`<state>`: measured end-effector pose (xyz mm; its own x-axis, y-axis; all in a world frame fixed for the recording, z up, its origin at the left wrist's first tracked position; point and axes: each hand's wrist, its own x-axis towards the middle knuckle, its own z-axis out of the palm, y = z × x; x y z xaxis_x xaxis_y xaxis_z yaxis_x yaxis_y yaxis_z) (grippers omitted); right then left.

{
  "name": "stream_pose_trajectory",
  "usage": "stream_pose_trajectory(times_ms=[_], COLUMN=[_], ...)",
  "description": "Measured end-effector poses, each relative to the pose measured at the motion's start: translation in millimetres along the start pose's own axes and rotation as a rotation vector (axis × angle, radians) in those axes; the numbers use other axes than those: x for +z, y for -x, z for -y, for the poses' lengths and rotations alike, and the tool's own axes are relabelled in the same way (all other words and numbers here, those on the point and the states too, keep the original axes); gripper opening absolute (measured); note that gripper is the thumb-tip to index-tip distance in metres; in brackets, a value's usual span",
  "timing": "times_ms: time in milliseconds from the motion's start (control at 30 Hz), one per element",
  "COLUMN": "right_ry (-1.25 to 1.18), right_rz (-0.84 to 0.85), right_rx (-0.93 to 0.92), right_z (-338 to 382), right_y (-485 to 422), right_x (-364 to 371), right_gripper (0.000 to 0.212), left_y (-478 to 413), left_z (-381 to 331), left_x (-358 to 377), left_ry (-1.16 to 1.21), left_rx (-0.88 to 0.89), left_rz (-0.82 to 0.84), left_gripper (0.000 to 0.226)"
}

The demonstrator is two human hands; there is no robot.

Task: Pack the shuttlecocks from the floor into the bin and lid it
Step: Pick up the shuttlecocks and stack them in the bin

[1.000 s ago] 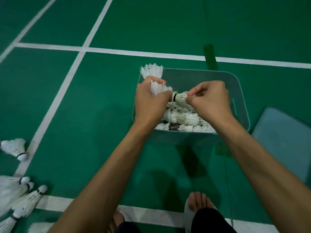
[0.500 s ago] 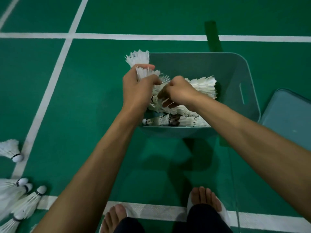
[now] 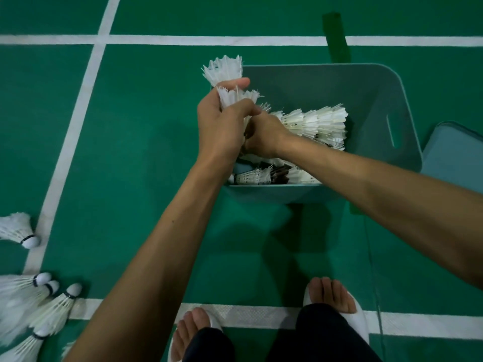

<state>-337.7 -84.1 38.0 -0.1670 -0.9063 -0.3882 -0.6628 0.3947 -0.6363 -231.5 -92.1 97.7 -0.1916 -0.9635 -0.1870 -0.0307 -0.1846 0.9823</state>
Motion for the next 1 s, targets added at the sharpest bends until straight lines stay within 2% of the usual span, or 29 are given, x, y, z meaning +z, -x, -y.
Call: stream_pose_trajectory(times_ms=[67,200,267,333,400,567,633,700,767,833,1000], right_ry=[0.171,0.438,0.462,0.386,0.219,-0.302,-0.442,-0.497,-0.499,-0.475,-0.48], right_rz=[-0.011,-0.162,-0.234,-0.255,-0.205,-0.116,-0.096,-0.068,-0.046,-0.028,-0.013], right_rx=[-0.074,-0.214,-0.234,-0.171,-0.106,0.092,0.185,0.252,0.256,0.205,0.081], right_z=[0,0,-2,-6,-11,-23,-28,-30,-31,-30,-39], right_y=[3,6,2,-2,-4,7,6,7,6,5,6], right_x=[-2,16,22,19,11,-4,-6,-8,-10,-16,-24], right_gripper=[0.026,0.004,0.006,0.021,0.034,0.027,0.017,0.008,0.011,0.007,0.016], left_y=[3,-1,1,4,4,-1,-3,-6,-9,-11,-11], left_z=[-1,5,7,4,4,10,10,10,12,14,22], left_x=[0,0,2,4,3,2,5,9,9,8,7], left_ry=[-0.001,-0.013,-0.02,-0.022,-0.048,-0.121,-0.127,-0.125,-0.126,-0.15,-0.195], left_rx=[0.009,0.021,0.02,0.021,0.038,0.041,0.053,0.046,0.032,0.03,0.018], left_rz=[0.015,0.015,0.009,0.022,0.03,0.031,0.034,0.039,0.047,0.059,0.069], left_gripper=[0.035,0.036,0.037,0.036,0.037,0.039,0.038,0.038,0.038,0.038,0.037])
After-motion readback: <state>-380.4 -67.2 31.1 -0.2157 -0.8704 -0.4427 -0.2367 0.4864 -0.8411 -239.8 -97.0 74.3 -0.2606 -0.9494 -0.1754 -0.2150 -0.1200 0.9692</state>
